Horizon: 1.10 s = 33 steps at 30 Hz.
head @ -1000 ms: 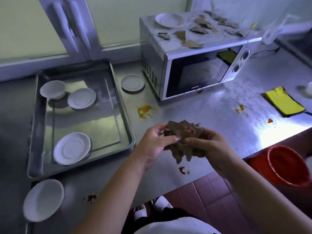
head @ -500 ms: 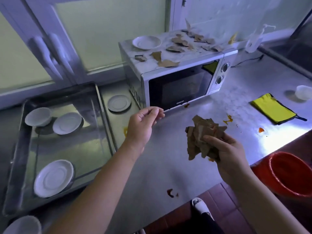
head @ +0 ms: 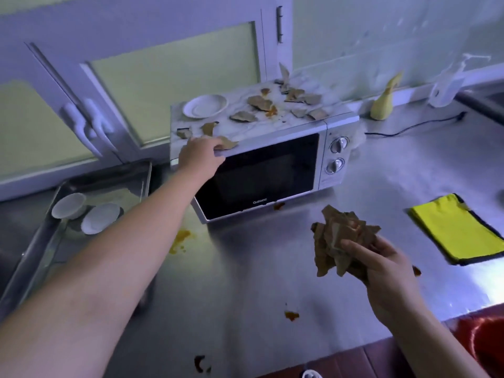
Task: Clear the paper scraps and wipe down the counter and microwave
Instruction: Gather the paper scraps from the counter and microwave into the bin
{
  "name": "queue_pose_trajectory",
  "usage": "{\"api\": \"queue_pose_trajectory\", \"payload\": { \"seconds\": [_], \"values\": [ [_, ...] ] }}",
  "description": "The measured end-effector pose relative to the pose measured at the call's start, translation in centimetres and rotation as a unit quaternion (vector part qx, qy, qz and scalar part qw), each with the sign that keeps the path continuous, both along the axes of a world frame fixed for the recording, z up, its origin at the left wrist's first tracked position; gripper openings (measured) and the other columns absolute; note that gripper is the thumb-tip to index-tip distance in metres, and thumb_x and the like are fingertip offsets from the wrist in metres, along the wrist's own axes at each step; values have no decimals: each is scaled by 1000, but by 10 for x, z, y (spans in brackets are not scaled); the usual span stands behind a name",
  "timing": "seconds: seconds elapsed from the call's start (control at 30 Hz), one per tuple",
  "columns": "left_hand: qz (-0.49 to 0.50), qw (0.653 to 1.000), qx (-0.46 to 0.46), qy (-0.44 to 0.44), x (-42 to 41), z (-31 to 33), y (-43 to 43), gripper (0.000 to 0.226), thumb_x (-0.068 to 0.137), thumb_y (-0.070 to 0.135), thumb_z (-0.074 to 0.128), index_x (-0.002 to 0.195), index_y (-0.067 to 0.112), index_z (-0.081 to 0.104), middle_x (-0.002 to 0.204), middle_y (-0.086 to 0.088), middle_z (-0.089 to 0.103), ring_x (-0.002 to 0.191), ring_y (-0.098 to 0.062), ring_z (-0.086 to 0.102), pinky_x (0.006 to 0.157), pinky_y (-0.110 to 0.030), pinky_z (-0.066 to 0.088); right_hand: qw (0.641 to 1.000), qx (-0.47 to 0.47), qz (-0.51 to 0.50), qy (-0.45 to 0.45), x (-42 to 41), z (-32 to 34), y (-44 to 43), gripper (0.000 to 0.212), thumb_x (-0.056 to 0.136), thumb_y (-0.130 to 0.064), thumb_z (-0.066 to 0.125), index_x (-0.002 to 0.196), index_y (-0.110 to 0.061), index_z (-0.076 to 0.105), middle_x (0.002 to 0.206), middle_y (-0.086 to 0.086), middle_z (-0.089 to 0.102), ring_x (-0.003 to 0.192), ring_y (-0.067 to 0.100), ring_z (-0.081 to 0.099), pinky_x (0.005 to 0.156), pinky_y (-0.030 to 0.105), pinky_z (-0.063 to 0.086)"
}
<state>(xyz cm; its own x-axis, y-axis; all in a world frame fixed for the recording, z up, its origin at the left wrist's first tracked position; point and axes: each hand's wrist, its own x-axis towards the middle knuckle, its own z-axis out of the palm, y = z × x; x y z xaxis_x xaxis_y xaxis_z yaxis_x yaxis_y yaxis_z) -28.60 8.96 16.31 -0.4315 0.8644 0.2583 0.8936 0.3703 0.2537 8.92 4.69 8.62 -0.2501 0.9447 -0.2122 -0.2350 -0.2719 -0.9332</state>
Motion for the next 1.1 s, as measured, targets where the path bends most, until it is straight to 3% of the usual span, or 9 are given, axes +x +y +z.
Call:
{"api": "queue_pose_trajectory", "payload": {
  "seconds": [0.17, 0.3, 0.37, 0.6, 0.7, 0.77, 0.87, 0.93, 1.1],
  "values": [
    [26, 994, 80, -76, 30, 0, -16, 19, 92, 19, 66, 107, 16, 76, 109, -3, 73, 101, -22, 65, 87, -33, 52, 997, 37, 68, 0, 34, 4, 27, 33, 63, -19, 81, 95, -12, 79, 95, 19, 76, 83, 34, 74, 63, 29, 58],
    [-23, 920, 122, -371, 84, 15, -35, 15, 84, 10, 77, 85, 25, 77, 77, 6, 76, 71, -8, 69, 75, -28, 55, 986, 82, 136, 44, 26, 27, 39, 50, 54, -33, 91, 96, -8, 77, 95, 18, 76, 84, 33, 73, 67, 33, 59],
    [-81, 889, 101, -440, 111, 25, -48, 21, 82, 7, 78, 78, 27, 78, 74, 1, 76, 66, -9, 69, 68, -25, 57, 980, 100, 161, 66, 15, 44, 42, 48, 58, -27, 89, 97, -4, 75, 94, 20, 73, 78, 34, 70, 65, 38, 57],
    [-185, 832, 41, -522, 146, 48, -69, 18, 87, 3, 71, 89, 19, 80, 83, -9, 76, 75, -17, 72, 70, -28, 60, 974, 95, 180, 98, -23, 81, 37, 27, 58, -21, 83, 82, -12, 78, 82, 20, 72, 76, 40, 62, 71, 48, 43],
    [-238, 810, -24, -535, 133, 52, -72, 22, 94, 8, 64, 100, 24, 79, 95, -11, 76, 86, -19, 72, 79, -32, 60, 978, 103, 157, 89, -30, 87, 30, 23, 61, -18, 81, 83, -13, 79, 80, 18, 73, 68, 36, 67, 61, 39, 51],
    [-272, 812, -49, -514, 115, 52, -69, 23, 98, 16, 59, 106, 30, 76, 103, -5, 76, 94, -19, 71, 83, -32, 58, 982, 100, 137, 83, -29, 89, 25, 27, 64, -11, 78, 91, -13, 78, 84, 18, 74, 69, 35, 70, 57, 36, 57],
    [-222, 934, -4, -281, 72, 44, -49, 22, 96, 30, 63, 116, 36, 69, 118, 12, 69, 105, -10, 64, 98, -36, 52, 989, 80, 113, 47, -25, 91, 17, 44, 63, -8, 78, 107, -6, 73, 96, 24, 74, 80, 41, 72, 66, 46, 60],
    [-122, 988, 3, -94, 38, 36, -34, 44, 91, 40, 66, 133, 28, 59, 136, 6, 58, 124, -16, 53, 107, -38, 42, 994, 65, 82, 14, -24, 91, 9, 44, 62, -7, 77, 105, 0, 73, 91, 25, 74, 74, 36, 72, 59, 39, 60],
    [-29, 992, -118, 16, -24, 16, 2, 95, 86, 73, 47, 156, 14, 21, 163, -7, 20, 150, -28, 15, 122, -43, 14, 999, 39, 16, -18, -25, 90, -15, 34, 67, -8, 73, 101, -3, 74, 85, 19, 76, 69, 30, 74, 55, 31, 59]
  ]
}}
